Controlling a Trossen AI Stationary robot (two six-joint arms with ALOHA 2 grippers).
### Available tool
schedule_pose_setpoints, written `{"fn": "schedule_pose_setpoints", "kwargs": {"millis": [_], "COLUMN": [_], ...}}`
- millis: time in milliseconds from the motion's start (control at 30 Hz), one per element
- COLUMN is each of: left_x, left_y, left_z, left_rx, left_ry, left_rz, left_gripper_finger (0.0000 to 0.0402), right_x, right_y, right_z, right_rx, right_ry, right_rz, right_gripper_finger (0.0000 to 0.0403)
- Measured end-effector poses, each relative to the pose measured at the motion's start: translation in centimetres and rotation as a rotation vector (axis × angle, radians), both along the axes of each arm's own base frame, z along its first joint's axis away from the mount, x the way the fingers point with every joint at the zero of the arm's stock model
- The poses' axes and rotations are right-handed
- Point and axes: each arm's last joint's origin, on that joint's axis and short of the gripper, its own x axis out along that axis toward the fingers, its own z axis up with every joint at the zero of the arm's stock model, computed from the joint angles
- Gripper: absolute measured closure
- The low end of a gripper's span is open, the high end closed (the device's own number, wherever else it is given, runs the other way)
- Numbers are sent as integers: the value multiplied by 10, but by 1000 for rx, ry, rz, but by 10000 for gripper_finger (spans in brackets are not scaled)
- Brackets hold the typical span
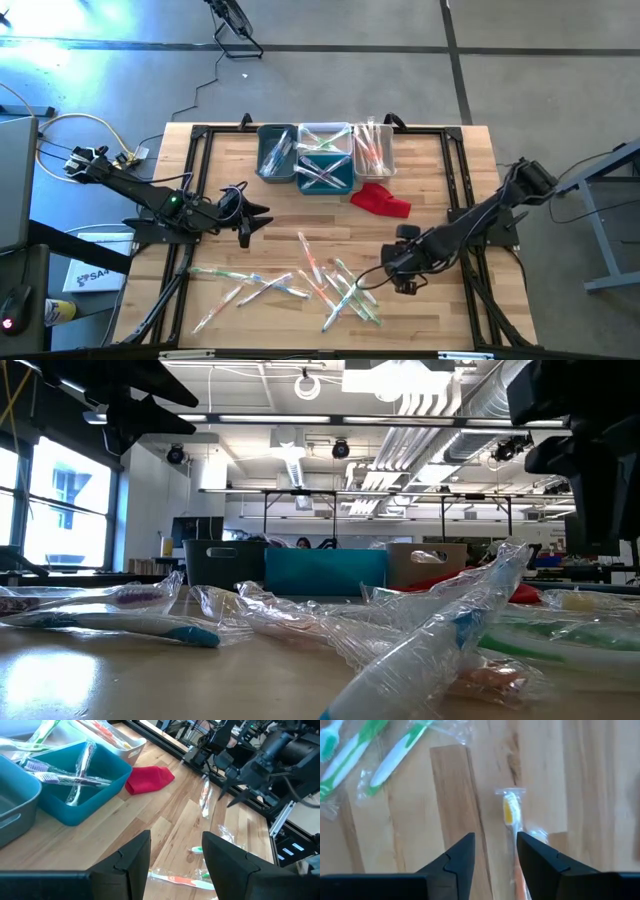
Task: Pick & Place Toothbrushes
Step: Put the orange toothbrush into the white bin
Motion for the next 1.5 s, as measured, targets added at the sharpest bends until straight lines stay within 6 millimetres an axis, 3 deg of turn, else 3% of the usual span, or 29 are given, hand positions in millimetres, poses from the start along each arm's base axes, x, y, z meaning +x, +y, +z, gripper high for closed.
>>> {"fn": "schedule_pose_setpoints", "kwargs": {"millis": [367, 600, 1033, 1500], "left_x": [0, 0, 0, -1], "left_y": [0, 0, 0, 0], "left_z": [0, 0, -1, -1], "left_rx": [0, -7, -1, -1], "left_ry": [0, -2, 12, 13], "left_rz": [0, 3, 3, 3], "left_gripper_finger": [226, 226, 226, 226], "right_x": [18, 22, 27, 28], "right_y": [9, 5, -10, -9], "right_z": [-37, -38, -59, -60], "right_rx": [-74, -162, -102, -67], "right_ry": [32, -19, 52, 50], "right_rz": [14, -1, -7, 24], "right_gripper_finger": [254, 254, 254, 259]}}
